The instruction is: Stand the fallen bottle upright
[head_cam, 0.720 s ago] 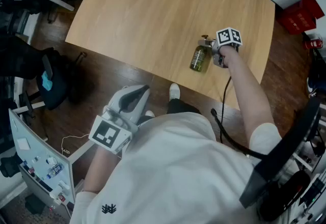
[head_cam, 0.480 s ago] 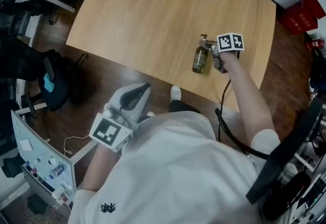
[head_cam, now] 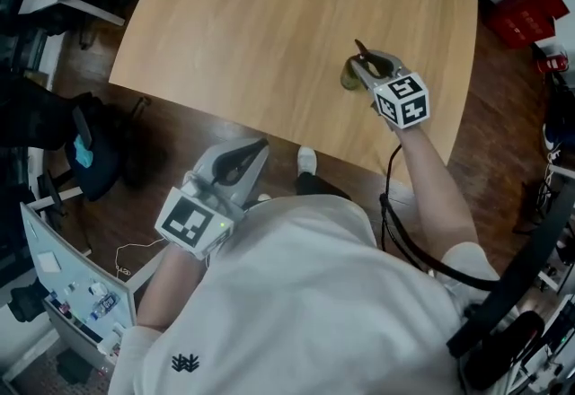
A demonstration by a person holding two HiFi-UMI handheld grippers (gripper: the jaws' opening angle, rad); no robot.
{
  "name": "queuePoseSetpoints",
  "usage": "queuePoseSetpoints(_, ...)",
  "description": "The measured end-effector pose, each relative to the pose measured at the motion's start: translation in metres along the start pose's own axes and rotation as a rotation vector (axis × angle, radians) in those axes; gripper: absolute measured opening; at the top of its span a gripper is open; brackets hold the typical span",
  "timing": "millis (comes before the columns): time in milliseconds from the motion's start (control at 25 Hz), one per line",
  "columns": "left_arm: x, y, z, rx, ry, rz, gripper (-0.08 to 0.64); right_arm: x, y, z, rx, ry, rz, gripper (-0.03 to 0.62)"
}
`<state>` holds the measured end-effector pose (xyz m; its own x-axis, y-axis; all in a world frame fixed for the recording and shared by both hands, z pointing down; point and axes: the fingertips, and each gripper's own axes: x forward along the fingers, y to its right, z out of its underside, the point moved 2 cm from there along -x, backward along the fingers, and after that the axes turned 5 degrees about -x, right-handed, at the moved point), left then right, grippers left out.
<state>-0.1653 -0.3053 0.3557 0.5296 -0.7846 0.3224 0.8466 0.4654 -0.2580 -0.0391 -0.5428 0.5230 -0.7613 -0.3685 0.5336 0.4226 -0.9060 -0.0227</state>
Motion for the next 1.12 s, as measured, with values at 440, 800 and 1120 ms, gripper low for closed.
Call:
queuePoseSetpoints(440, -0.021, 0.01, 0.013, -0.01, -0.018, 0.004, 0.0, -0.016, -0.005, 0.004, -0.056, 0.046, 0.103, 0.155)
queuePoseSetpoints(800, -0.088, 0.026, 0.038, 0.07, 0.086, 0.045, 0.0, -0.104, -0.057, -0.015, 0.035, 0.126, 0.241, 0.247)
queuePoseSetpoints(1120, -0.181, 0.079, 0.102, 0.085, 0.097, 0.199, 0.0, -0.219, -0.256, 0.0, 0.129, 0.177, 0.231, 0.247)
